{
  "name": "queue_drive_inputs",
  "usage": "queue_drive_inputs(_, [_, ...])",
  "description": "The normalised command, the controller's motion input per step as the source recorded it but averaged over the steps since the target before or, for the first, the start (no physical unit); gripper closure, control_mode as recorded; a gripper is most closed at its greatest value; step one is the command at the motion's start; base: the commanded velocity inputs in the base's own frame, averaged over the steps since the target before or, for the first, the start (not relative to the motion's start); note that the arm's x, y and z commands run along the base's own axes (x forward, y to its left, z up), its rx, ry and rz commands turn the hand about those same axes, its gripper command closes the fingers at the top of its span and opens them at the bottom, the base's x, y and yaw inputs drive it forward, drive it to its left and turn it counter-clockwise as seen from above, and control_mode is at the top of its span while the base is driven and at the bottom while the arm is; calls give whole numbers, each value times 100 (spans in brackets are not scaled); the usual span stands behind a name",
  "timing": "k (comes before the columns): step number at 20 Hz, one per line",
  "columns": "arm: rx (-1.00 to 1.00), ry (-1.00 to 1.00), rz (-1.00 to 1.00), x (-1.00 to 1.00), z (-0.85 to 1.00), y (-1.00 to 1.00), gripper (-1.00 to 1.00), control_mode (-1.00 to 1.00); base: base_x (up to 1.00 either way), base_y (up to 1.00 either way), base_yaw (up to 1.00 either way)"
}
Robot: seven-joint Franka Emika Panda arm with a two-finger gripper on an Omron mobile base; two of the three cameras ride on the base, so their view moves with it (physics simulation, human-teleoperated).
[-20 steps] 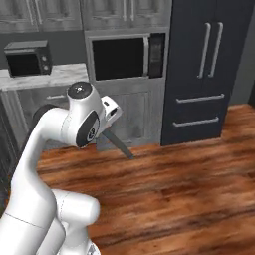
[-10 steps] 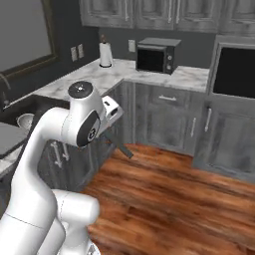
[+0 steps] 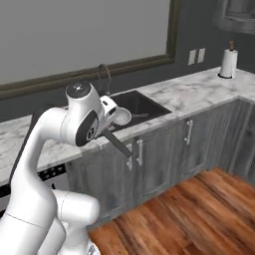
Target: Pick the strainer and strainer and place them in the sink. Then turn on the water.
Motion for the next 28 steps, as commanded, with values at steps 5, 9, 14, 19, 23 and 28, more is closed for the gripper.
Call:
queue_drive_inputs(5, [0, 0, 0, 0, 0, 0, 100, 100, 40, -59, 65])
queue_drive_inputs(9, [0, 0, 0, 0, 0, 0, 100, 100, 28, -93, 56])
queue_drive_inputs(14, [0, 0, 0, 0, 0, 0, 100, 100, 8, -96, 43])
queue_drive_inputs(19, [0, 0, 0, 0, 0, 0, 100, 100, 0, -88, 32])
queue_drive_inputs(23, [0, 0, 0, 0, 0, 0, 100, 100, 5, -35, 18])
queue_drive_inputs(28, [0, 0, 0, 0, 0, 0, 100, 100, 11, -43, 19])
